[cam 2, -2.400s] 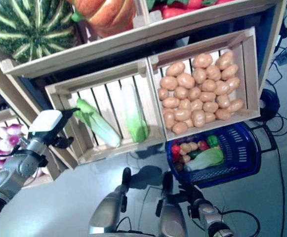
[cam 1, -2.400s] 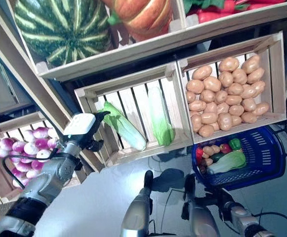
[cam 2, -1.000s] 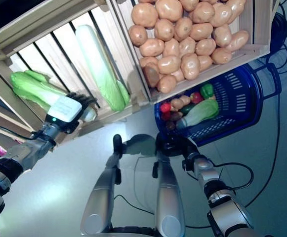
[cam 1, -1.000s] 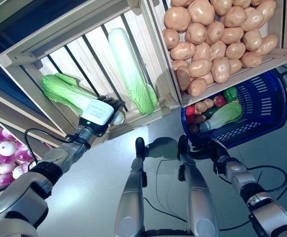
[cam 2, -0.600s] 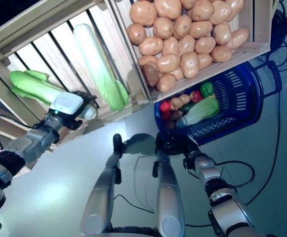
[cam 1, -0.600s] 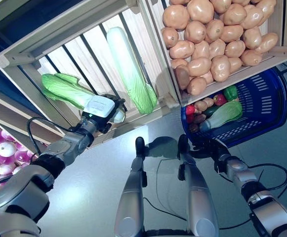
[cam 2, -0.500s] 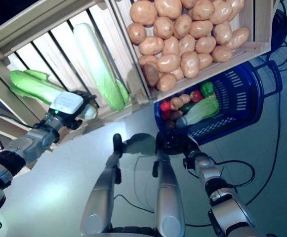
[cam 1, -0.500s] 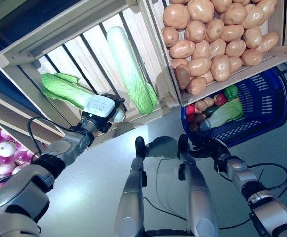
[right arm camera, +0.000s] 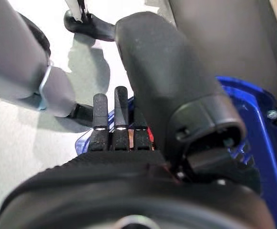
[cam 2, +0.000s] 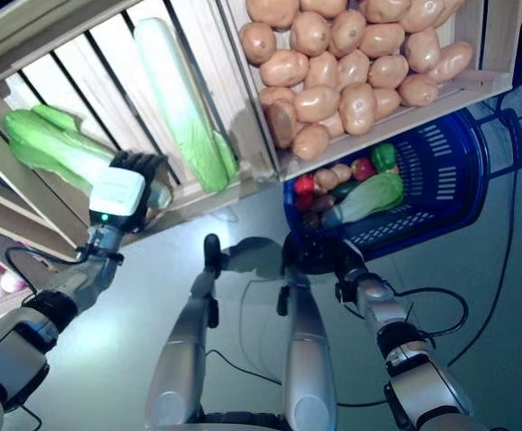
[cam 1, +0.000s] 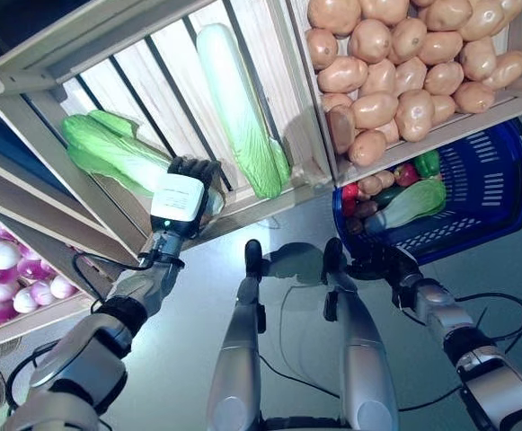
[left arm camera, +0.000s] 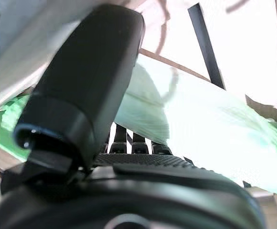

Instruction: Put vegetables into the basket

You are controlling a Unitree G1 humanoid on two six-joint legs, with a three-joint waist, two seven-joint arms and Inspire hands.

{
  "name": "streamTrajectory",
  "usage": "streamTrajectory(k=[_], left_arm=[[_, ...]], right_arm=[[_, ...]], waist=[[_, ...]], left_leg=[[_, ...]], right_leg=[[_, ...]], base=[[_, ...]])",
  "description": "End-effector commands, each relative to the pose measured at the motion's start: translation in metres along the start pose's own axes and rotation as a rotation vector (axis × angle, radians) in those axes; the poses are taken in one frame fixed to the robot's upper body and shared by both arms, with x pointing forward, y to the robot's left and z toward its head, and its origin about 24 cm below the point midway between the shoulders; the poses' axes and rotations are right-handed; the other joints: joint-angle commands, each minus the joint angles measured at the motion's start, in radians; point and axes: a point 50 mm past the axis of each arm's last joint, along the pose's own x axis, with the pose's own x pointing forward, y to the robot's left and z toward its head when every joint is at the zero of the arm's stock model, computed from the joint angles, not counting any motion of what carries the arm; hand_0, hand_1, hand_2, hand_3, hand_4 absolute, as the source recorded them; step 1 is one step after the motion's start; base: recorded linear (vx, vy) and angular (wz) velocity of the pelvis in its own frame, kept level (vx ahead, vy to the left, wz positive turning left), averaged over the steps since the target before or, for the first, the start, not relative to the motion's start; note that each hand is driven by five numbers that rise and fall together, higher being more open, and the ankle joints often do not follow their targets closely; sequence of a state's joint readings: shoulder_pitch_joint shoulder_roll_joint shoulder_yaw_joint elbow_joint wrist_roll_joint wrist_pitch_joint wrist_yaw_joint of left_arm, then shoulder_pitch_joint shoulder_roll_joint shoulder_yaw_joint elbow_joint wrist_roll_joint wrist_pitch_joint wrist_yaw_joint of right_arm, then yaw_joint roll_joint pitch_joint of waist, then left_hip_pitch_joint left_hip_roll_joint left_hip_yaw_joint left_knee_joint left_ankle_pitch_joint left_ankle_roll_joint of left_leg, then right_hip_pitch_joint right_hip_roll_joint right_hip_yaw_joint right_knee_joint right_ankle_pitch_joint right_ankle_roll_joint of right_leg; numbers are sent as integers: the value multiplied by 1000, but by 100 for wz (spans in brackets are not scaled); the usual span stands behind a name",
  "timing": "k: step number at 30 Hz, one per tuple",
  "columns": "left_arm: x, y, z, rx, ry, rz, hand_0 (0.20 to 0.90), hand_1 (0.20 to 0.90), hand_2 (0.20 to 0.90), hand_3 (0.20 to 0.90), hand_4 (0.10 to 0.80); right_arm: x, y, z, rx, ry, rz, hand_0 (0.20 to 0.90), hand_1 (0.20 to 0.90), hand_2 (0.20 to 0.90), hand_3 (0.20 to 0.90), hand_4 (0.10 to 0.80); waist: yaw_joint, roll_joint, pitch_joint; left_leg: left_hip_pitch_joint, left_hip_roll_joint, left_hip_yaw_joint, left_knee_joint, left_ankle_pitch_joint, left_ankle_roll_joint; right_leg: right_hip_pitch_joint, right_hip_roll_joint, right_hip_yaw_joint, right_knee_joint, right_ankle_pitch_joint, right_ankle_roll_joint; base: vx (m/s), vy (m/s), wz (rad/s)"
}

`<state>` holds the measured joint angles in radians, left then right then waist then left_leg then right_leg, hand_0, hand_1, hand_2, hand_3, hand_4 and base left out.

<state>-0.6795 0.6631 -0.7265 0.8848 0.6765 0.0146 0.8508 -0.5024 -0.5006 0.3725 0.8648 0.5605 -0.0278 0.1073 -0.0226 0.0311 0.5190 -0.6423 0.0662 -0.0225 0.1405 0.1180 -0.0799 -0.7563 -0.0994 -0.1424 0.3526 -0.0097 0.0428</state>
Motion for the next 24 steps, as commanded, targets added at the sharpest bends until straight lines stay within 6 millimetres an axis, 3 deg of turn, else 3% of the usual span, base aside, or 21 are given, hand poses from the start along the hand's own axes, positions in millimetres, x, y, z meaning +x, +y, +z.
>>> streamTrajectory(k=[1,5,7,10,16,24], left_arm=[[6,20,-39,69,187,162,900,900,900,900,800],[12,23,-40,19,264,219,900,900,900,900,800],[15,26,-41,-10,306,263,300,300,300,300,400],[22,34,-40,-58,337,349,300,300,300,300,400],[38,55,-33,-71,229,490,300,300,300,300,400],[33,63,-33,-89,162,580,300,300,300,300,400]], right_arm=[[-4,12,-1,39,-42,15,900,900,900,900,800],[-1,19,2,137,-43,33,900,900,900,900,800],[0,23,2,165,-54,46,900,900,900,900,800],[2,32,5,180,-70,64,900,900,900,900,800],[2,41,6,201,-85,80,900,900,900,900,800],[-7,33,-9,215,-80,62,900,900,900,900,800]], waist=[[1,-68,1],[-6,-84,1],[-9,-93,1],[-13,-104,1],[-18,-116,1],[-13,-98,-20]], left_leg=[[-86,-61,0,80,-8,20],[-94,-59,-3,79,-6,18],[-91,-59,-4,76,-6,19],[-81,-59,-3,70,-6,18],[-10,-64,6,45,-12,16],[114,-71,14,9,-19,17]], right_leg=[[53,39,19,-70,49,7],[43,46,25,-71,53,6],[43,51,29,-72,53,5],[52,54,31,-79,56,4],[124,51,21,-108,59,7],[252,25,1,-153,57,15]], base=[[-33,-18,-1],[0,0,0],[-9,-5,-2],[-6,-6,-1],[-2,-5,0],[26,-2,-4]])
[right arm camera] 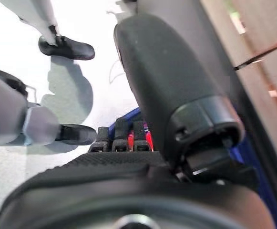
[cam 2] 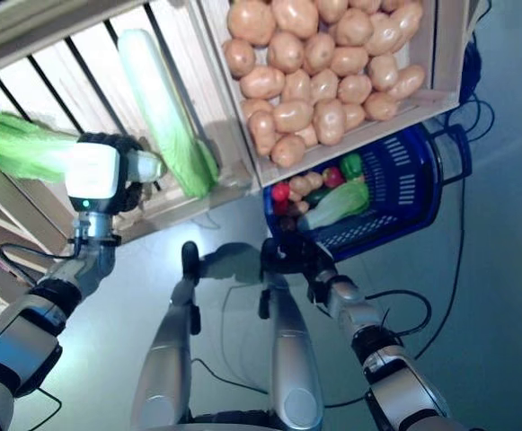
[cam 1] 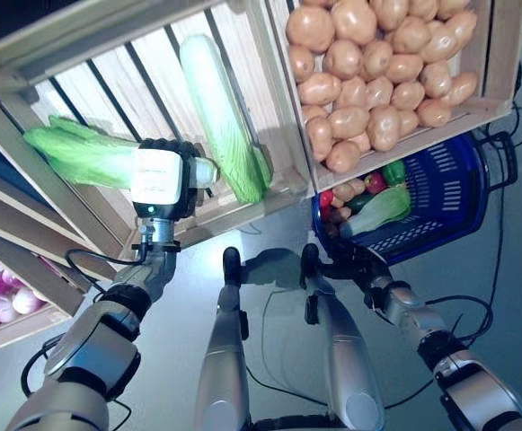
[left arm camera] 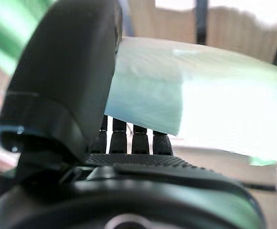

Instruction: Put vegetables into the basket

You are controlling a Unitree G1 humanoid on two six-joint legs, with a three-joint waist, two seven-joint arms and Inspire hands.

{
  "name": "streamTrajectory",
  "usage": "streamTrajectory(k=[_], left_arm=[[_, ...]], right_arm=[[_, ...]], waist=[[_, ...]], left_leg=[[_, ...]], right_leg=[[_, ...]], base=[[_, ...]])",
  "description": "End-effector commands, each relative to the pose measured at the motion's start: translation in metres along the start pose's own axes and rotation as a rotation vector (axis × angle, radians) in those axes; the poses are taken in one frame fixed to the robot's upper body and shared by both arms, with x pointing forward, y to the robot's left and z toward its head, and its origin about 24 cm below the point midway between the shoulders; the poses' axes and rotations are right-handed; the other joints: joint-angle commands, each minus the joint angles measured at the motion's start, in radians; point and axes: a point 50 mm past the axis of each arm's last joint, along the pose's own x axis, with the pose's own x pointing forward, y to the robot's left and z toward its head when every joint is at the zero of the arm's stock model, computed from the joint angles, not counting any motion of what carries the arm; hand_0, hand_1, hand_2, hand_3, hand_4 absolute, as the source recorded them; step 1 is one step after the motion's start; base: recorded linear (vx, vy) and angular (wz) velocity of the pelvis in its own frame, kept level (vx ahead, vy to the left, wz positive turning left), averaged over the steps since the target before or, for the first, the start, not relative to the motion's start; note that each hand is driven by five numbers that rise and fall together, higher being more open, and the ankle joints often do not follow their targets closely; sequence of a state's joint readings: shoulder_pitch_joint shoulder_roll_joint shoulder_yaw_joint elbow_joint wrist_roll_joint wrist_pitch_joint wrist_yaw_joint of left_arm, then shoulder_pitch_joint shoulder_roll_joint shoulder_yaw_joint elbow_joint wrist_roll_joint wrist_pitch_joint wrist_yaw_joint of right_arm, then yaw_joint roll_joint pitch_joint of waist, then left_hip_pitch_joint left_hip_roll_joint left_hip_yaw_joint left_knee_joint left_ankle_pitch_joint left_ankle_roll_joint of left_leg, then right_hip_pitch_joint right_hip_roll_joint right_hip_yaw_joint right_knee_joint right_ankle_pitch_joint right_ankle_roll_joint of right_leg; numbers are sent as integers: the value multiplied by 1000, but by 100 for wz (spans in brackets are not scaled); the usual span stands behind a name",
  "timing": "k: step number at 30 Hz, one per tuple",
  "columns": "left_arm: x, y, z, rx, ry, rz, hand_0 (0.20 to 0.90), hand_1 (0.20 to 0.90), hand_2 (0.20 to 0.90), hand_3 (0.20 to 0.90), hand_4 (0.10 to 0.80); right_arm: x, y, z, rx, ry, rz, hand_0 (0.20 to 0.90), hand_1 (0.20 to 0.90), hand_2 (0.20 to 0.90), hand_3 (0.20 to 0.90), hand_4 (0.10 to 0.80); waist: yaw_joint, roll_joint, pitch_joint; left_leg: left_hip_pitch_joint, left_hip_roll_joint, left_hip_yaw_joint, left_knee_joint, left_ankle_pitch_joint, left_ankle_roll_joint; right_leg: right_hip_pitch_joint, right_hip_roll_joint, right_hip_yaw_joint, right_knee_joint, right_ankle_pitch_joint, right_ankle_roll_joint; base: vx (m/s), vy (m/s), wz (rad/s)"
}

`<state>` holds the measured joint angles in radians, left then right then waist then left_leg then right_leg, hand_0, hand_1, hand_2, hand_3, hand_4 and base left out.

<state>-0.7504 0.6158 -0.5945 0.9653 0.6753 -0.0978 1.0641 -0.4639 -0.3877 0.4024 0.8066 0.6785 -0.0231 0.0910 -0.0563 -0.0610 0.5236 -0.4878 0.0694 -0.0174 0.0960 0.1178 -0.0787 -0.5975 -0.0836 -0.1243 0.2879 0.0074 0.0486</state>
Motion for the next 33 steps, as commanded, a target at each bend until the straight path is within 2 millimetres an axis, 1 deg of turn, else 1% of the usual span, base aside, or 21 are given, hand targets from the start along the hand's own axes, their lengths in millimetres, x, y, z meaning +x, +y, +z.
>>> streamTrajectory(k=[1,2,4,6,8,10,11,14,16,17,18,20,21,23,25,26,27,28,29,33], left_arm=[[21,35,-24,15,75,294,300,300,300,300,400],[13,34,-23,-5,67,293,300,300,300,300,400],[8,35,-21,-30,65,305,300,300,300,300,400],[-2,37,-20,-79,63,313,300,300,300,300,400],[-18,39,-17,-169,84,318,300,300,300,300,400],[-24,40,-16,-211,98,319,300,300,300,300,400],[-43,43,-8,-335,108,313,300,300,300,300,400],[-57,56,1,-505,116,302,300,300,300,300,400],[-65,71,5,-667,134,308,300,300,300,300,400],[-65,71,5,-667,136,307,300,300,300,300,400],[-69,78,8,-773,147,318,300,300,300,300,400],[-72,90,10,-908,146,301,300,300,300,300,400],[-73,98,14,-1034,138,280,300,300,300,300,400],[-73,103,20,-1188,112,215,300,300,300,300,400],[-71,106,24,-1273,99,176,300,300,300,300,400],[-71,107,24,-1354,97,147,300,300,300,300,400],[-70,108,28,-1465,80,98,300,300,300,300,400],[-70,108,28,-1489,78,89,300,300,300,300,400],[-69,106,33,-1566,56,39,300,300,300,300,400],[-61,103,51,-1711,-14,-109,300,300,300,300,400]], right_arm=[[-14,-16,3,36,-85,-43,900,900,900,900,800],[-19,-19,-2,38,-83,-55,900,900,900,900,800],[-24,-22,-5,37,-94,-58,900,900,900,900,800],[-32,-24,-9,27,-121,-58,900,900,900,900,800],[-42,-21,-13,29,-155,-58,900,900,900,900,800],[-45,-20,-15,32,-168,-59,900,900,900,900,800],[-55,-16,-19,32,-209,-54,900,900,900,900,800],[-66,-10,-12,-1,-286,-38,900,900,900,900,800],[-76,-9,-5,-3,-344,-19,900,900,900,900,800],[-76,-9,-6,-3,-344,-18,900,900,900,900,800],[-82,-8,-1,-20,-387,-3,900,900,900,900,800],[-92,-5,6,-40,-440,24,900,900,900,900,800],[-99,-1,14,-41,-491,55,900,900,900,900,800],[-106,4,24,-42,-550,95,900,900,900,900,800],[-110,8,29,-57,-582,124,900,900,900,900,800],[-112,9,34,-67,-602,141,900,900,900,900,800],[-116,13,41,-93,-639,176,900,900,900,900,800],[-116,14,42,-96,-644,180,900,900,900,900,800],[-117,18,46,-111,-664,197,900,900,900,900,800],[-119,32,63,-165,-723,273,900,900,900,900,800]], waist=[[21,-2,-32],[24,6,-47],[26,12,-56],[30,19,-71],[37,28,-94],[39,30,-104],[46,33,-124],[52,35,-162],[58,40,-188],[56,40,-189],[60,43,-200],[64,45,-229],[69,45,-251],[73,44,-275],[75,44,-290],[77,44,-299],[81,45,-315],[81,45,-316],[83,45,-328],[88,48,-362]], left_leg=[[-30,-76,8,52,-20,17],[-5,-78,8,47,-26,19],[15,-79,7,42,-31,21],[46,-82,5,29,-37,24],[90,-83,0,4,-42,25],[106,-83,-3,-6,-43,25],[157,-79,-5,-33,-50,25],[208,-76,-14,-68,-47,24],[269,-71,-19,-107,-47,24],[268,-71,-20,-109,-43,24],[291,-69,-24,-122,-42,25],[330,-65,-26,-149,-39,24],[354,-62,-28,-166,-35,23],[372,-61,-32,-173,-37,22],[384,-62,-33,-174,-39,23],[391,-61,-32,-174,-42,24],[407,-62,-29,-172,-49,27],[409,-62,-29,-171,-51,27],[419,-61,-28,-172,-55,29],[453,-55,-24,-178,-68,32]], right_leg=[[103,6,-19,-89,38,10],[126,0,-21,-92,32,11],[144,-5,-24,-95,29,12],[173,-10,-27,-105,24,14],[217,-18,-33,-129,22,19],[234,-21,-36,-139,22,21],[285,-28,-43,-162,19,28],[345,-33,-56,-202,27,32],[410,-33,-63,-239,26,33],[410,-33,-64,-243,31,33],[436,-33,-67,-256,32,35],[478,-33,-71,-284,36,38],[506,-33,-75,-302,42,43],[531,-32,-81,-320,48,46],[545,-32,-80,-329,51,47],[554,-33,-82,-334,52,47],[568,-36,-85,-339,51,47],[570,-36,-86,-340,50,47],[581,-36,-88,-343,50,48],[612,-39,-87,-356,49,52]], base=[[93,17,-4],[91,11,-4],[71,0,-6],[77,-17,-5],[98,-30,1],[108,-40,4],[165,-69,5],[167,-66,5],[173,-43,10],[149,-46,6],[129,-43,2],[229,-74,8],[231,-90,22],[177,-74,22],[109,-38,11],[136,-37,1],[125,-33,0],[138,-33,3],[96,-26,7],[126,-31,9]])
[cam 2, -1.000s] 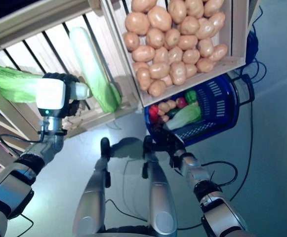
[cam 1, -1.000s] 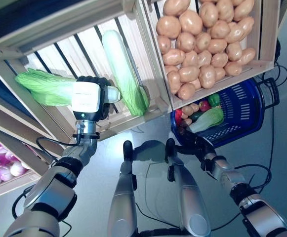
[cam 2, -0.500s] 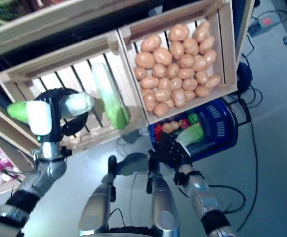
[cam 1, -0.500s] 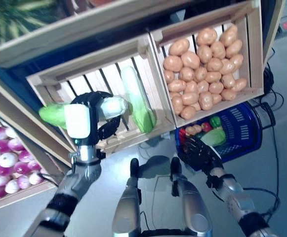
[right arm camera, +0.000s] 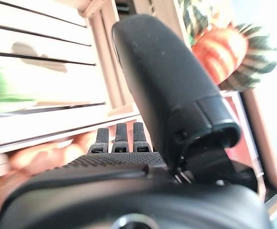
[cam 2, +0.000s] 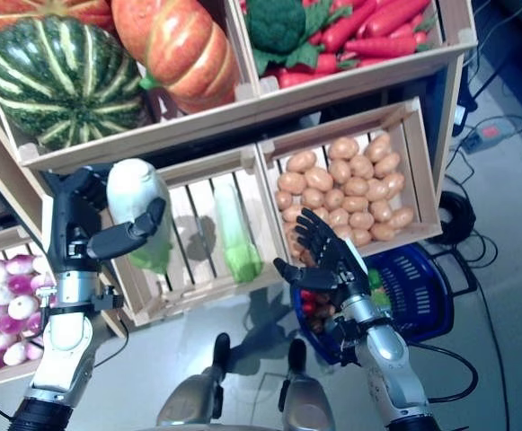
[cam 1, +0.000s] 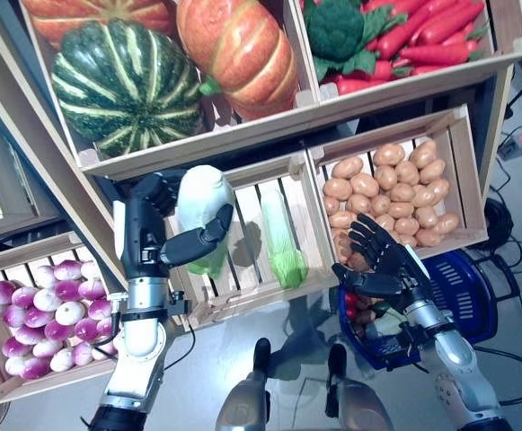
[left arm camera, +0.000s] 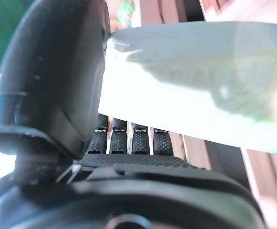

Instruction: Put vegetables into the basket

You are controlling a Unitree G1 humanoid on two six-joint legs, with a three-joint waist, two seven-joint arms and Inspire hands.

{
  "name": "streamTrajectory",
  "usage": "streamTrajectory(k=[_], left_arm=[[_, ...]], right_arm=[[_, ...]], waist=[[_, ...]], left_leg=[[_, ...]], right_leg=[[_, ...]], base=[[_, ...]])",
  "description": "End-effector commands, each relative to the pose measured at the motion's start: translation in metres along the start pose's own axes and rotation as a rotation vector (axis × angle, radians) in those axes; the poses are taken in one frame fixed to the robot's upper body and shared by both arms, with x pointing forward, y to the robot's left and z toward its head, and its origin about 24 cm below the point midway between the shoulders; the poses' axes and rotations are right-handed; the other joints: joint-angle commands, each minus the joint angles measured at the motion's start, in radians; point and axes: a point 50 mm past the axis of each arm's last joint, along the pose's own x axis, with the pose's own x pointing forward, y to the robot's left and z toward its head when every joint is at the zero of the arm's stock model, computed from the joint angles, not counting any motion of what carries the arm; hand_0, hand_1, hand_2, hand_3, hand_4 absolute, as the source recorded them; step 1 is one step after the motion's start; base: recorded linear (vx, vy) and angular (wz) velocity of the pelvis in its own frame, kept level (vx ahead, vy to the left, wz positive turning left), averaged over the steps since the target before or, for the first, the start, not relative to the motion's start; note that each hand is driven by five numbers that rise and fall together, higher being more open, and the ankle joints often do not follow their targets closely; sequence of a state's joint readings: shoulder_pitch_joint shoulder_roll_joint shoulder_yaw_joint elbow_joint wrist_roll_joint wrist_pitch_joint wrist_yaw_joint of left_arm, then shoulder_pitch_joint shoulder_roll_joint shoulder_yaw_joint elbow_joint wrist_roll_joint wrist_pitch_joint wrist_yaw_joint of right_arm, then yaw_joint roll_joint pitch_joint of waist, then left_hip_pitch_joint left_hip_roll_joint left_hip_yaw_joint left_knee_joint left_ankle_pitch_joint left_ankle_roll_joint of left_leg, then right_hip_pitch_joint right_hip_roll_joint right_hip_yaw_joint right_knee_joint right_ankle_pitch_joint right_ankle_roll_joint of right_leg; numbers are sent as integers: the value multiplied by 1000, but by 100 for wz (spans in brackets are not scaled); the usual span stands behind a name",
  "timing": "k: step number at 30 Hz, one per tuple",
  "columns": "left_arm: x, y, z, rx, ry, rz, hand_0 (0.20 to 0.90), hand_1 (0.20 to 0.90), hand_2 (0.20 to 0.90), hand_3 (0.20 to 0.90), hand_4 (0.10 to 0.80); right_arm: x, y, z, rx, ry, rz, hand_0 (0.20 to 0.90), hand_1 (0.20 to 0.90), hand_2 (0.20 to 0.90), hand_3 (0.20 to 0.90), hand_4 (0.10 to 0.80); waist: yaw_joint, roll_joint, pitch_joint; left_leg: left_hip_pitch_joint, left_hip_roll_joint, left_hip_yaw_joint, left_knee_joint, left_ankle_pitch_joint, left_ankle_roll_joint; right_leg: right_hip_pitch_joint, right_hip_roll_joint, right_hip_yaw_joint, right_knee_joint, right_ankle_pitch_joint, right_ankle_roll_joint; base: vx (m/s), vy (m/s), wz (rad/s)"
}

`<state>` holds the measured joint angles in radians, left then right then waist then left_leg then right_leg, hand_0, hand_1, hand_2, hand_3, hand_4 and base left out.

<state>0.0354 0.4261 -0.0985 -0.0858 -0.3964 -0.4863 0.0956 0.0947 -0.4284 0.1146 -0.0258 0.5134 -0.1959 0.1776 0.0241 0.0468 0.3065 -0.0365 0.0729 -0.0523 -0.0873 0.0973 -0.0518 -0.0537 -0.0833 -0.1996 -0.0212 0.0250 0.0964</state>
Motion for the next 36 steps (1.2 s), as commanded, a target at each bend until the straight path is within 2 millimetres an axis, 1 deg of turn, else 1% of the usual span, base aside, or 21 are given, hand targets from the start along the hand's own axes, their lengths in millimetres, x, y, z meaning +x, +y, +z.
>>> streamTrajectory(k=[1,3,5,9,10,15,18,20,22,23,28,32,36], left_arm=[[19,-14,34,-115,-170,-168,300,300,300,300,400],[25,-30,31,-186,-123,-295,300,300,300,300,400],[26,-37,30,-187,-115,-363,300,300,300,300,400],[31,-56,33,-230,-86,-567,300,300,300,300,400],[32,-60,34,-236,-87,-596,300,300,300,300,400],[33,-72,32,-310,-65,-672,300,300,300,300,400],[30,-80,33,-346,-68,-718,300,300,300,300,400],[29,-83,33,-364,-75,-744,300,300,300,300,400],[28,-88,35,-373,-87,-774,300,300,300,300,400],[27,-91,36,-381,-101,-799,300,300,300,300,400],[28,-92,39,-473,-102,-802,300,300,300,300,400],[28,-93,38,-572,-92,-763,300,300,300,300,400],[29,-89,34,-646,-70,-694,300,300,300,300,400]], right_arm=[[7,26,42,-91,-241,180,900,900,900,900,800],[14,33,50,-109,-250,236,900,900,900,900,800],[17,36,51,-78,-244,261,900,900,900,900,800],[23,50,48,7,-193,368,900,900,900,900,800],[24,53,46,18,-179,392,900,900,900,900,800],[25,62,30,62,-62,454,900,900,900,900,800],[22,68,21,114,24,527,900,900,900,900,800],[20,70,14,170,83,553,900,900,900,900,800],[19,73,5,270,142,575,900,900,900,900,800],[16,77,-2,352,189,611,900,900,900,900,800],[9,85,-14,500,265,688,900,900,900,900,800],[8,91,-18,552,269,686,900,900,900,900,800],[9,90,-17,586,236,654,900,900,900,900,800]], waist=[[8,-60,-149],[10,-60,-166],[11,-60,-171],[9,-61,-193],[9,-62,-197],[5,-65,-217],[1,-69,-230],[0,-72,-237],[0,-75,-245],[0,-77,-253],[2,-80,-270],[4,-80,-281],[3,-81,-287]], left_leg=[[8,-57,13,4,-49,5],[26,-58,11,0,-58,9],[36,-58,13,0,-64,11],[62,-54,21,0,-78,14],[66,-54,22,0,-81,15],[83,-52,28,0,-91,17],[87,-50,33,0,-94,18],[89,-49,36,0,-96,20],[91,-48,39,0,-96,20],[91,-48,43,0,-97,20],[93,-46,49,0,-97,22],[96,-45,50,0,-98,22],[98,-45,51,0,-100,23]], right_leg=[[75,-40,-12,-48,31,5],[91,-40,-5,-53,30,7],[100,-41,-3,-53,27,8],[120,-43,6,-57,24,10],[124,-44,6,-58,24,12],[137,-48,16,-63,24,16],[138,-49,19,-63,26,18],[142,-50,19,-66,28,19],[143,-50,20,-66,28,20],[142,-52,19,-66,30,22],[143,-53,20,-66,32,23],[144,-53,22,-66,32,23],[146,-53,23,-66,32,23]], base=[[111,-24,2],[107,-16,2],[76,-4,1],[82,3,1],[80,13,-1],[50,12,-1],[33,14,-1],[0,0,0],[0,0,0],[0,0,0],[0,0,0],[4,-1,-1],[11,-6,-8]])
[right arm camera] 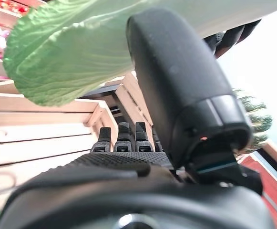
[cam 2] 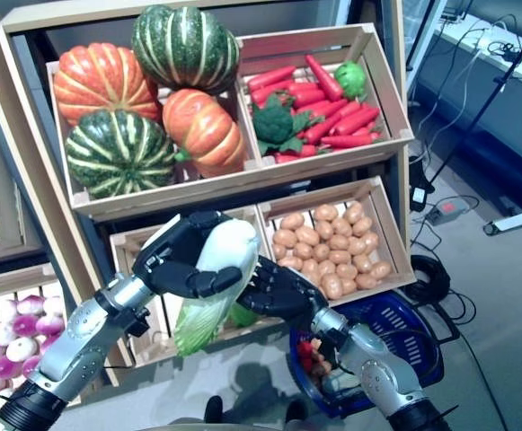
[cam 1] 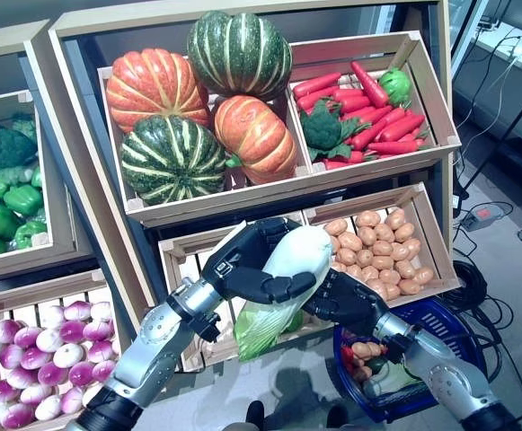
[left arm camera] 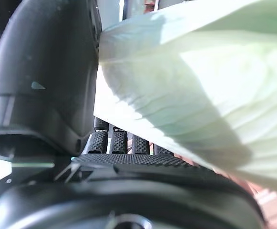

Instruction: Put vegetables into the basket

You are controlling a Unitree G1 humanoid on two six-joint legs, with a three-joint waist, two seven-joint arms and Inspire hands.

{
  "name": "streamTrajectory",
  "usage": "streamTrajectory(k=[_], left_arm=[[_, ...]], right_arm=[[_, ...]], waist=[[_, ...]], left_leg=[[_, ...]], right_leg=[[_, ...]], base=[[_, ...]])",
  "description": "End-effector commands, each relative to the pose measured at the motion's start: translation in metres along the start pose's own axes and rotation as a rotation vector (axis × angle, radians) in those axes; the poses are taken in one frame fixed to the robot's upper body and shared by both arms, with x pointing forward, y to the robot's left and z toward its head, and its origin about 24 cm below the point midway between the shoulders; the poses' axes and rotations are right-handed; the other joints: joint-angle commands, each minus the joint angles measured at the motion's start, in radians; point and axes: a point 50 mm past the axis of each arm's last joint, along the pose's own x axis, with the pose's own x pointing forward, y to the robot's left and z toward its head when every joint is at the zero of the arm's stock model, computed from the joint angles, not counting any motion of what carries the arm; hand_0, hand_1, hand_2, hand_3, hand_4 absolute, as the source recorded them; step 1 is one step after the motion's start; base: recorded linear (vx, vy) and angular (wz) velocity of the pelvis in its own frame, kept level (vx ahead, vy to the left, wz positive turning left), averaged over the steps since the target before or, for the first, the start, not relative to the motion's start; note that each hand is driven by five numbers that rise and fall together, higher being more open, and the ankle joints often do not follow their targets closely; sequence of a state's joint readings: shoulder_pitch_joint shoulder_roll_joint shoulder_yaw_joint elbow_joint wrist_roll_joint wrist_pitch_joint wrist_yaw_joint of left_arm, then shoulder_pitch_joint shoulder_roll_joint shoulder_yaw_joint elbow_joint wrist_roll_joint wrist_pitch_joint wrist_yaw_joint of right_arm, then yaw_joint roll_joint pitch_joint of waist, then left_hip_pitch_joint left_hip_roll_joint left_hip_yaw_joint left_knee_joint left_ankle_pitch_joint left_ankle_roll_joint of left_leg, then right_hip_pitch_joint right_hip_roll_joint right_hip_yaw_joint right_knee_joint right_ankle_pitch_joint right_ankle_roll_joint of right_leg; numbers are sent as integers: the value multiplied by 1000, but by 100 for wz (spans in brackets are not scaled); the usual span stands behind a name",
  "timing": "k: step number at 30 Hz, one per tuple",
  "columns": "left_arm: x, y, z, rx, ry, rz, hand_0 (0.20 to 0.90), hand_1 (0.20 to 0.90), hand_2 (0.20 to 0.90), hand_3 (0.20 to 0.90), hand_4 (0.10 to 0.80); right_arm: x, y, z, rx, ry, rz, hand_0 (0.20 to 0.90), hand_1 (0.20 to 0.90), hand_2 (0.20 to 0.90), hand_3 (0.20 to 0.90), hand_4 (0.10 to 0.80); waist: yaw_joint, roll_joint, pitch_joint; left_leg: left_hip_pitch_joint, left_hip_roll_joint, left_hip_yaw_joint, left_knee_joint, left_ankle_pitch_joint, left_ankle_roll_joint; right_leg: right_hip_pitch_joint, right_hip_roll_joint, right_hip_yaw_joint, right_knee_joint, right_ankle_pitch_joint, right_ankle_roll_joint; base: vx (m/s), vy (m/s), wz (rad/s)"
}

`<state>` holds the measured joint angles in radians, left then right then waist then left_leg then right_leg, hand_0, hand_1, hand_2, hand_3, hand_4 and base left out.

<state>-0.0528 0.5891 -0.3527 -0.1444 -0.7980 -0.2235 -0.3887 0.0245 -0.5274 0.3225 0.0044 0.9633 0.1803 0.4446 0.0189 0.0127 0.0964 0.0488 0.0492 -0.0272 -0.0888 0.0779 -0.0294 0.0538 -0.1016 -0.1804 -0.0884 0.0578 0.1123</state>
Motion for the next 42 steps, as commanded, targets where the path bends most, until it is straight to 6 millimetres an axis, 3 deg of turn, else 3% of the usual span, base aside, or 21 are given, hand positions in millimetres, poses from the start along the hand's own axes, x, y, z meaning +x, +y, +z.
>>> streamTrajectory(k=[1,9,21,27,32,42], left_arm=[[38,-25,43,-165,-380,-109,300,300,300,300,400],[17,4,40,-239,-437,173,300,300,300,300,400],[10,20,33,-286,-440,326,300,300,300,300,400],[8,27,33,-174,-413,383,300,300,300,300,400],[7,29,39,20,-366,367,300,300,300,300,400],[4,35,40,80,-317,346,300,300,300,300,400]], right_arm=[[25,43,4,49,-105,254,900,900,900,900,800],[15,40,28,46,-286,201,900,900,900,900,800],[11,38,39,38,-372,200,900,900,900,900,800],[12,36,39,26,-355,217,900,900,900,900,800],[9,34,43,-5,-334,236,900,900,900,900,800],[6,37,49,36,-342,374,900,900,900,900,800]], waist=[[7,-47,-80],[3,-46,-86],[0,-50,-87],[1,-51,-82],[4,-52,-78],[6,-51,-73]], left_leg=[[13,-21,26,2,-80,1],[5,-20,27,2,-77,3],[-5,-16,32,2,-75,2],[-6,-15,29,2,-73,-1],[-6,-13,29,2,-74,-3],[-2,-9,26,2,-73,-5]], right_leg=[[39,-34,5,1,-2,6],[30,-32,8,1,-1,2],[22,-31,5,1,-2,-2],[23,-31,4,1,-4,-4],[26,-31,1,1,-7,-3],[31,-27,3,1,-8,-5]], base=[[4,-4,-7],[-4,0,-1],[0,0,0],[0,0,0],[0,0,0],[0,0,0]])
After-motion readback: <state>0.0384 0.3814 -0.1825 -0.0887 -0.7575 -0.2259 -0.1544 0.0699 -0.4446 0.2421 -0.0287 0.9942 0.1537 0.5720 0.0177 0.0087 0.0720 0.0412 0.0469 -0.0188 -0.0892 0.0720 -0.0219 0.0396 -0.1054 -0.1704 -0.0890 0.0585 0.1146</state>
